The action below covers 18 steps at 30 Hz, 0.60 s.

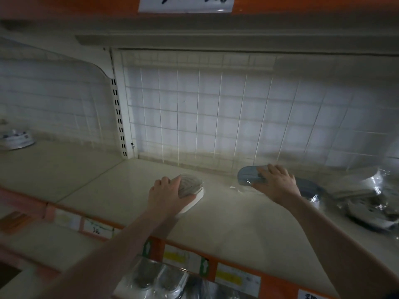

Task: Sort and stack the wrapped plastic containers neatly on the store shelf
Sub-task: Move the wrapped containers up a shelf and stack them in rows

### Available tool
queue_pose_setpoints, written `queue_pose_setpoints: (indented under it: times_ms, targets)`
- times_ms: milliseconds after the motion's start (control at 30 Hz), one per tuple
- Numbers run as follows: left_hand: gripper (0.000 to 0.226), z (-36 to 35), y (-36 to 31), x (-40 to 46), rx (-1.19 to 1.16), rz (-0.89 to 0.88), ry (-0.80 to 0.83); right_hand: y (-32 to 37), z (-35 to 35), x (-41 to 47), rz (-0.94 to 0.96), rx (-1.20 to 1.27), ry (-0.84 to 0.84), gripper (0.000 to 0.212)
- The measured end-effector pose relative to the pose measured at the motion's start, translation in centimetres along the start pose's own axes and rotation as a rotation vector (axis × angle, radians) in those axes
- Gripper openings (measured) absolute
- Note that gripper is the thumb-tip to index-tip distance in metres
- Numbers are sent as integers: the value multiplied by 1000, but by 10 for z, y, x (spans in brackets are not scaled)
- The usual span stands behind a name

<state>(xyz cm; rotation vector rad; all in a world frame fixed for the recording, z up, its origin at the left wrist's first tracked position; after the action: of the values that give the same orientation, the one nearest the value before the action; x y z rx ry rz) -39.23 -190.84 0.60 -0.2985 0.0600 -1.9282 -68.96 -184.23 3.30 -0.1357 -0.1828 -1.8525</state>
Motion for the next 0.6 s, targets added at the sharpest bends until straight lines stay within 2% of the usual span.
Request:
queue_pose_setpoints:
  times_ms: [100, 167, 300, 367, 500, 600]
  targets:
    - [104, 1, -2, 5, -14, 11, 27, 5, 13, 0, 26, -98, -87, 55]
    - [89, -1, -3, 9, -41, 25, 35, 8, 19, 4, 42, -108, -62, 49]
    - [72, -7, -5, 16, -56, 32, 4, 1, 11, 11, 39, 209, 75, 47]
    - [67, -9, -6, 18, -36, 37, -7, -2, 9, 13, 39, 262, 145, 51]
    - [73, -9, -5, 20, -49, 18, 20, 3, 11, 11, 15, 81, 169, 61]
    - [82, -8, -3, 21, -83, -2, 146, 9, 7, -1, 35, 27, 143, 70]
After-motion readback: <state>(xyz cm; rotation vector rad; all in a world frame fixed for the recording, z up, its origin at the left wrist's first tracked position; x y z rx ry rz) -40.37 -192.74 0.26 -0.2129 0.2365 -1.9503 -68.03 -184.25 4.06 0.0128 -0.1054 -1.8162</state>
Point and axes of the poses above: each hand's wrist, its own x-axis towards the middle knuckle, its own z-axis out of the back of the hand, y = z × x, the point moved 4 cm from there along x, towards the middle knuckle, and after that the axes turned 5 degrees about y, right-handed, at the moved point
